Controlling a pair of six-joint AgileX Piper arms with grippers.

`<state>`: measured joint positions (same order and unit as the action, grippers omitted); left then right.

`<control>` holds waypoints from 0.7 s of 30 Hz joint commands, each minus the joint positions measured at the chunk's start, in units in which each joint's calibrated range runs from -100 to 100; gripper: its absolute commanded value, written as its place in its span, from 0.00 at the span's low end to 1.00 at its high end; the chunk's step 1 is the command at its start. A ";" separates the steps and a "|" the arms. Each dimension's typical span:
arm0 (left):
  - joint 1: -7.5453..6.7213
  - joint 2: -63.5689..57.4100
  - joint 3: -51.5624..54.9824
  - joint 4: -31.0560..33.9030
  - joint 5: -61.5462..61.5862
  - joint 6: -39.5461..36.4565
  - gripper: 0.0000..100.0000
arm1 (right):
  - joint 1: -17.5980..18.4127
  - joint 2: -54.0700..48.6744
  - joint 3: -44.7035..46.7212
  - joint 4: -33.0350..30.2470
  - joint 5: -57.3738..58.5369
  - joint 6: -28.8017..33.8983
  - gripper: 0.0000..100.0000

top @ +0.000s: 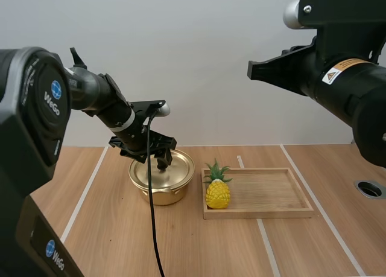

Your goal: Open the pot, put the pineapple inside, and close it

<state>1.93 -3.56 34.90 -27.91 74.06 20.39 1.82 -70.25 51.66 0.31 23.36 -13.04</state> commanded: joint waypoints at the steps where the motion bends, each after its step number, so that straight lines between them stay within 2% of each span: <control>1: -0.17 0.62 0.15 -2.21 -0.72 1.20 1.00 | -0.21 -0.16 -0.51 0.02 -0.09 -0.39 0.00; 11: -0.23 2.27 0.15 -4.64 -1.97 3.91 1.00 | -0.21 -0.16 -0.51 0.12 -0.11 -0.39 0.00; 21: -0.23 2.27 0.15 -3.48 -5.29 6.70 1.00 | -0.21 -0.16 -0.51 0.25 -0.11 -0.39 0.00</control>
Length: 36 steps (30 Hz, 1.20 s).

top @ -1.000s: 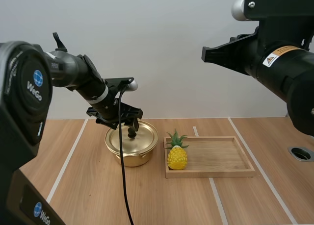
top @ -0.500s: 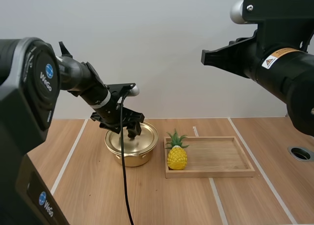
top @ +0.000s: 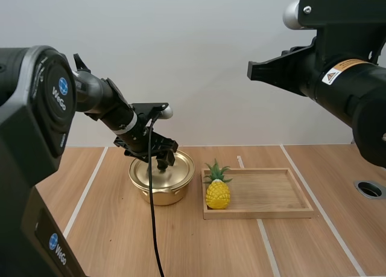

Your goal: Open the pot, put the pineapple inside, and close it

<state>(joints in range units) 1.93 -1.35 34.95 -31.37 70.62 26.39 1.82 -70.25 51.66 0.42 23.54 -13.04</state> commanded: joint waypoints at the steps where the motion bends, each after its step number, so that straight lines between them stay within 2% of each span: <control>1: -0.23 0.06 0.10 -0.03 -2.04 1.21 1.00 | -0.21 -0.16 -0.51 0.14 -0.29 -0.39 0.00; 4: -0.39 0.41 0.10 0.26 -2.95 3.35 1.00 | -0.21 -0.16 -0.51 0.14 -0.29 -0.39 0.00; 14: -2.32 3.34 0.10 1.52 -3.41 3.39 1.00 | -0.21 -0.16 -0.51 0.12 0.08 -0.39 0.00; 29: -2.32 3.34 0.10 5.96 -0.86 0.54 1.00 | -0.21 -0.16 -0.51 0.12 0.08 -0.39 0.00; 30: -2.32 3.34 0.10 5.96 -0.71 0.29 0.96 | -0.21 -0.16 -0.51 0.12 0.08 -0.39 0.00; 31: -2.32 3.34 0.10 5.96 -0.50 0.06 0.85 | -0.21 -0.16 -0.51 0.12 0.08 -0.39 0.00; 32: -2.32 3.34 0.10 5.96 -0.50 0.06 0.67 | -0.21 -0.16 -0.51 0.12 0.08 -0.39 0.00; 34: -2.32 3.34 0.10 5.75 -0.50 0.06 0.19 | -0.21 -0.16 -0.51 0.12 0.08 -0.39 0.00; 35: -2.32 3.34 0.10 5.76 -0.50 0.06 0.00 | -0.21 -0.16 -0.51 0.12 0.08 -0.39 0.00; 36: -2.32 3.34 0.10 5.65 -0.50 0.20 0.00 | -0.21 -0.16 -0.51 0.12 0.08 -0.39 0.00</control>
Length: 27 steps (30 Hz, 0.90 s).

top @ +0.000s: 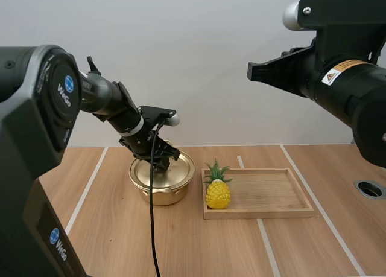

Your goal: Open the pot, put the pineapple inside, and close it

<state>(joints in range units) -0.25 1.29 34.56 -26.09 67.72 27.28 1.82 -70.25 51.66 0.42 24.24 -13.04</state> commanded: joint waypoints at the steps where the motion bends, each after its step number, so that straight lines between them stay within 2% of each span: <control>1: -0.14 0.70 0.49 0.09 2.40 -0.69 0.00 | -0.21 -0.16 -0.51 0.12 -0.62 -0.39 0.00; 15: -0.14 0.17 0.49 -0.38 0.27 -0.69 0.00 | -0.21 -0.16 -0.51 0.00 -0.47 -0.39 0.00; 20: -0.14 -4.05 0.34 -2.81 -7.53 -0.69 0.00 | -0.21 -0.16 -0.51 -0.11 0.18 -0.39 0.00; 27: -0.14 -14.91 -1.31 -5.66 -26.30 -0.69 0.00 | -0.21 -0.16 -0.51 -0.11 1.00 -0.39 0.00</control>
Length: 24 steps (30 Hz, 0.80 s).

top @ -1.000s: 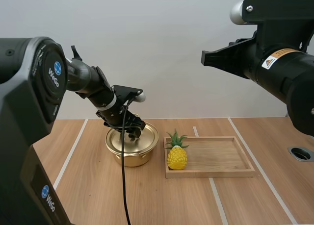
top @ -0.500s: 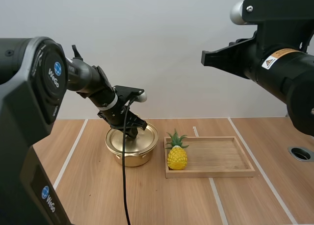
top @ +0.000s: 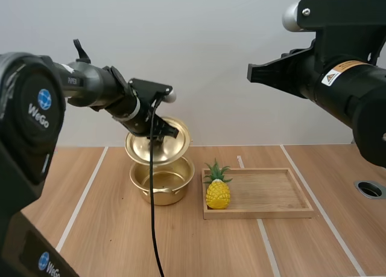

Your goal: Open the pot, put the pineapple inside, and close it

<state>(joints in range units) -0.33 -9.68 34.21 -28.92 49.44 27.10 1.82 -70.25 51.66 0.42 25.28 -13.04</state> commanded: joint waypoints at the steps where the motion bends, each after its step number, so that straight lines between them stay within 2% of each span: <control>1: -0.06 -5.29 -0.95 -3.45 -10.03 -0.51 0.00 | -0.21 -0.16 -0.51 -0.11 -0.04 -0.39 0.00; 7: -0.06 -13.36 -1.19 -3.59 -23.52 -0.51 0.00 | -0.21 -0.16 -0.51 -0.11 -0.04 -0.39 0.00; 24: -0.06 -29.77 -1.23 -4.27 -42.62 -1.37 0.00 | -0.21 -0.16 -0.51 -0.11 2.39 -0.39 0.00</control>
<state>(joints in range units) -0.33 -36.97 33.52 -31.63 11.11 26.52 1.82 -70.25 51.66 0.42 27.89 -13.04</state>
